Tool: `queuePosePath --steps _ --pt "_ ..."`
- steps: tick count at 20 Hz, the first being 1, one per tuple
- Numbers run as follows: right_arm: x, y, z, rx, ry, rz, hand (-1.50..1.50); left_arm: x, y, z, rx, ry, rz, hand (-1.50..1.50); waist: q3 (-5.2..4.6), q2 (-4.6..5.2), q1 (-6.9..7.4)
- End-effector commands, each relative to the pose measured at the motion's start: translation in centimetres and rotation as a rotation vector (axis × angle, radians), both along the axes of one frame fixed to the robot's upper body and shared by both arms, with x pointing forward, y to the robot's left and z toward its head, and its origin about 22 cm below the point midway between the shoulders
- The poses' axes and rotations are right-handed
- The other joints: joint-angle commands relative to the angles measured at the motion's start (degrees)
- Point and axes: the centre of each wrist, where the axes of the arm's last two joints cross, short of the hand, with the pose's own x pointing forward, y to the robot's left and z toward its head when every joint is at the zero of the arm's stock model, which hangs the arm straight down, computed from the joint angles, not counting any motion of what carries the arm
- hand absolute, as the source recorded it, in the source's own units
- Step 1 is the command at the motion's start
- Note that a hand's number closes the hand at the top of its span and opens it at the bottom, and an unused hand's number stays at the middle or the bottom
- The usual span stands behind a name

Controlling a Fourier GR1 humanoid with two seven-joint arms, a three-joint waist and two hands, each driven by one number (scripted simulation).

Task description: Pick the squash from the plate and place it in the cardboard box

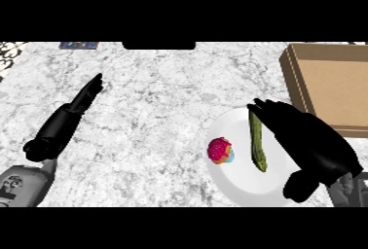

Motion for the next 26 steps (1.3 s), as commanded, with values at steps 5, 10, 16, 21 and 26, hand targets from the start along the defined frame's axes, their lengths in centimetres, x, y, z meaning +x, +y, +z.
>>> queuePosePath --steps 5,10,16,21,26 --pt "0.6 2.0 -1.8 -0.077 -0.033 -0.051 -1.50 -0.5 -1.1 1.3 -0.017 -0.006 0.012 0.00 0.06 -0.05 -0.22" --pt "2.1 0.8 -4.4 -0.080 -0.026 -0.056 -1.50 0.1 -0.1 -0.1 0.009 0.004 0.015 0.00 0.06 0.05 -0.38" --pt "2.7 2.7 -4.5 -0.139 -0.021 -0.084 -1.50 -0.1 -1.3 -0.8 -0.009 0.003 0.006 0.00 0.05 0.03 -0.32" --pt "1.0 0.5 -6.1 -0.154 -0.039 -0.092 -1.50 1.0 -0.9 0.1 -0.008 0.000 0.019 0.00 0.05 -0.02 -0.73" --pt "2.2 -0.9 -5.9 -0.107 -0.006 -0.051 -1.50 -1.0 0.4 0.1 -0.004 0.005 0.021 0.00 0.05 -0.05 -0.50"
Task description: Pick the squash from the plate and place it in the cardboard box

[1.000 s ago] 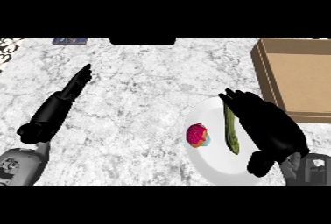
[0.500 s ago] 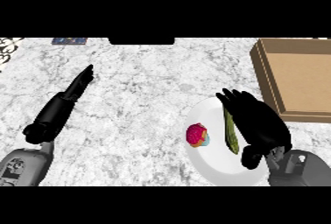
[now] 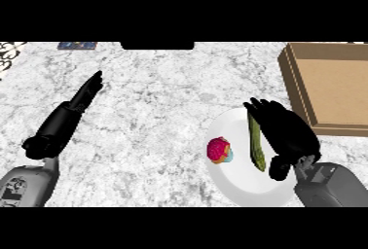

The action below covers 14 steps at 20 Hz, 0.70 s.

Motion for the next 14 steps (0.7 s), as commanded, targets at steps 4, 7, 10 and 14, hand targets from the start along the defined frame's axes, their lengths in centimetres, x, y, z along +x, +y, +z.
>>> queuePosePath --steps 4,7,10,14 --pt "0.3 1.1 -2.6 -0.002 0.051 0.010 -1.50 -0.9 0.9 -2.2 -0.008 -0.006 -0.016 0.00 -0.02 0.02 -0.04" --pt "2.0 -1.2 -2.3 -0.019 0.040 -0.017 -1.50 0.4 0.1 -0.2 -0.002 0.023 -0.005 0.00 -0.01 0.03 -0.08" --pt "1.9 0.5 -4.3 -0.039 0.016 -0.033 -1.50 0.6 -0.8 0.2 0.009 0.004 -0.009 0.00 0.00 0.01 -0.01" --pt "1.6 -2.9 -4.7 -0.040 0.022 -0.051 -1.50 -0.2 1.0 0.8 -0.001 0.000 -0.010 0.00 0.00 -0.03 -0.03"
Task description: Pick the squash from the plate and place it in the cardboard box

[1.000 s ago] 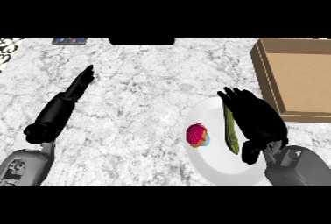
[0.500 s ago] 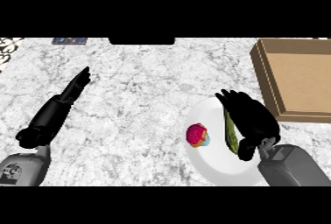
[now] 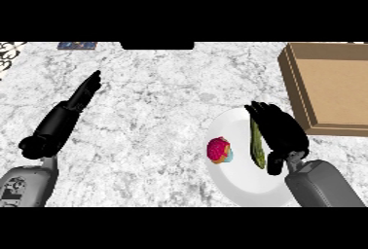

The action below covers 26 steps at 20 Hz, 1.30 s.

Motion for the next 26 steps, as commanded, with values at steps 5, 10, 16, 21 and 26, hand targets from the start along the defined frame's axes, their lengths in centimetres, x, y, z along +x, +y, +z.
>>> queuePosePath --steps 5,10,16,21,26 --pt "2.8 -2.2 0.5 0.040 0.027 0.008 -1.50 0.1 0.7 -1.3 0.006 -0.011 -0.001 0.00 -0.01 0.02 0.03" --pt "1.9 1.3 -3.5 0.015 -0.037 0.158 1.50 -1.3 0.8 -0.7 0.004 0.006 0.001 0.00 0.01 0.07 0.62" --pt "1.1 0.7 -3.7 0.020 -0.167 0.215 1.50 -1.2 -1.1 -0.7 0.007 -0.012 0.020 0.00 0.00 -0.03 0.11" --pt "-2.0 -0.9 -3.5 0.159 -0.058 0.630 1.50 -0.3 0.2 -0.5 0.004 0.005 0.023 0.00 0.04 -0.49 -0.81" --pt "-4.9 -3.3 -2.6 0.321 0.004 1.059 1.50 -0.2 0.2 -0.4 0.000 0.013 0.039 0.00 0.14 -0.52 -2.11"
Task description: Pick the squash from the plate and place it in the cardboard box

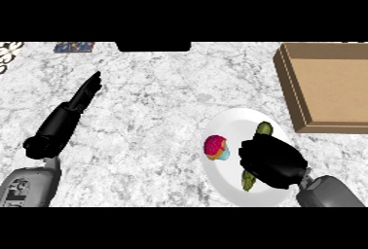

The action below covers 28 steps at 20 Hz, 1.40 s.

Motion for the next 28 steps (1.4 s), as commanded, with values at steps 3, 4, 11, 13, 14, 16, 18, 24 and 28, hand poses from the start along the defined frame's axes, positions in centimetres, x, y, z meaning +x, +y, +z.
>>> queuePosePath --steps 3,4,11,13,14,16,18,24,28 --pt "-3.6 -4.9 3.9 0.190 -0.024 0.370 1.50 -0.3 1.1 -0.5 0.005 0.009 0.047 0.00 0.20 -0.03 -2.34" --pt "-3.5 -5.8 5.2 0.214 -0.057 0.391 1.50 -0.6 1.3 -0.4 -0.006 -0.002 0.034 0.00 0.18 0.07 -1.59" --pt "-4.1 -14.2 12.8 0.374 -0.189 0.372 1.50 -1.4 0.1 -0.6 0.003 0.001 0.014 0.00 0.16 0.28 -0.73" --pt "-4.4 -14.8 14.6 0.468 -0.196 0.253 1.50 -1.4 0.9 0.0 -0.002 -0.005 0.022 0.00 0.10 0.19 -0.65" --pt "-4.1 -17.0 14.8 0.505 -0.219 0.178 1.50 -1.0 1.9 -0.5 -0.001 0.014 -0.008 0.00 0.10 0.39 -0.95" --pt "-4.4 -17.2 14.5 0.588 -0.168 0.049 1.50 -1.3 0.7 -0.6 -0.008 0.007 0.008 0.00 0.07 0.31 -0.68" --pt "-3.1 -18.8 15.2 0.643 -0.139 -0.063 1.50 -0.2 -0.1 1.4 -0.002 -0.017 -0.007 0.00 0.10 0.57 0.44" --pt "-0.4 -20.8 21.6 0.699 -0.150 -0.257 1.50 1.3 -0.2 0.4 0.004 -0.001 -0.028 0.00 0.06 0.86 1.37" --pt "3.6 -23.1 20.7 0.693 -0.164 -0.383 1.50 0.6 -2.0 0.0 -0.007 -0.018 -0.075 0.00 0.14 1.19 3.22"
